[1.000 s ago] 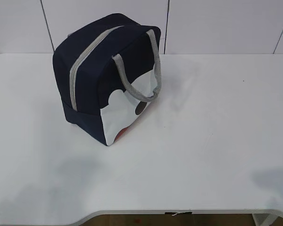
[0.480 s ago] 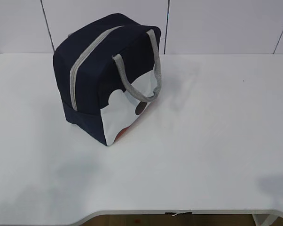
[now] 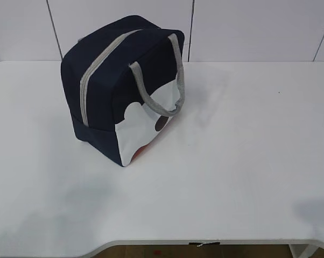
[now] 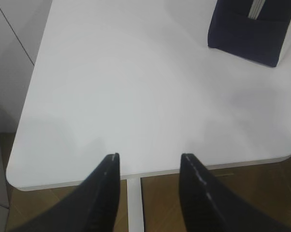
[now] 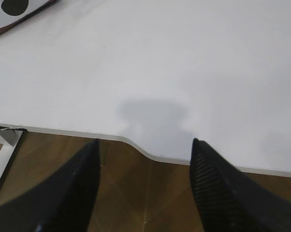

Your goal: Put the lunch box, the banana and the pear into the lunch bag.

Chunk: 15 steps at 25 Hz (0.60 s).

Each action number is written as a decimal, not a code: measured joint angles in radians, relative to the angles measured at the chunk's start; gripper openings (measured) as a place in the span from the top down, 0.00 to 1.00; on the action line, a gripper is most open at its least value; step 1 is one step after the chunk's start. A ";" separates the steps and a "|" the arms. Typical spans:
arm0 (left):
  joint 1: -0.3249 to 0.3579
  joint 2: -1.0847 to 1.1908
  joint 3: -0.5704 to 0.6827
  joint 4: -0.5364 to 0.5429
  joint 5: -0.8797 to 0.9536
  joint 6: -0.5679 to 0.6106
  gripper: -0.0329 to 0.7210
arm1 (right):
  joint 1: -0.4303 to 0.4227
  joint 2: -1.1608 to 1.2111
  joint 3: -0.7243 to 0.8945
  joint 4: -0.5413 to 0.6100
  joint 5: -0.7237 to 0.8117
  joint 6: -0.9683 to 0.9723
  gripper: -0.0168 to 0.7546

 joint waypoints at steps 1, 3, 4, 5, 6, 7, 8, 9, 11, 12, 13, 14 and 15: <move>0.000 0.000 0.000 0.000 0.000 0.000 0.55 | 0.000 0.000 0.000 0.000 0.000 0.000 0.36; 0.000 0.000 0.000 0.000 0.000 0.000 0.55 | 0.000 0.000 0.000 0.000 0.000 0.000 0.36; 0.000 0.000 0.000 0.000 0.000 0.000 0.55 | 0.000 0.000 0.000 0.000 0.000 0.000 0.36; 0.000 0.000 0.000 0.000 0.000 0.000 0.55 | 0.000 0.000 0.000 0.000 0.000 0.000 0.36; 0.000 0.000 0.000 0.000 0.000 0.000 0.55 | 0.000 0.000 0.000 0.000 0.000 0.000 0.36; 0.000 0.000 0.000 0.000 0.000 0.000 0.55 | 0.000 0.000 0.000 0.000 0.000 0.000 0.36; 0.000 0.000 0.000 0.000 0.000 0.000 0.55 | 0.000 0.000 0.000 0.000 0.000 0.000 0.36; 0.000 0.000 0.000 0.000 0.000 0.000 0.55 | 0.000 0.000 0.000 0.000 0.000 0.000 0.36; 0.000 0.000 0.000 0.000 0.000 0.000 0.56 | 0.000 0.000 0.000 0.000 0.000 0.000 0.36; 0.000 0.000 0.000 0.000 0.000 0.000 0.56 | 0.000 0.000 0.000 0.000 0.000 0.000 0.36; 0.000 0.000 0.000 0.000 0.000 0.000 0.56 | 0.000 0.000 0.000 0.000 0.000 0.000 0.36; 0.000 0.000 0.000 0.000 0.000 0.000 0.56 | 0.000 0.000 0.000 0.000 0.000 0.000 0.36; 0.000 0.000 0.000 0.000 0.000 0.000 0.56 | 0.000 0.000 0.000 0.000 0.000 0.000 0.36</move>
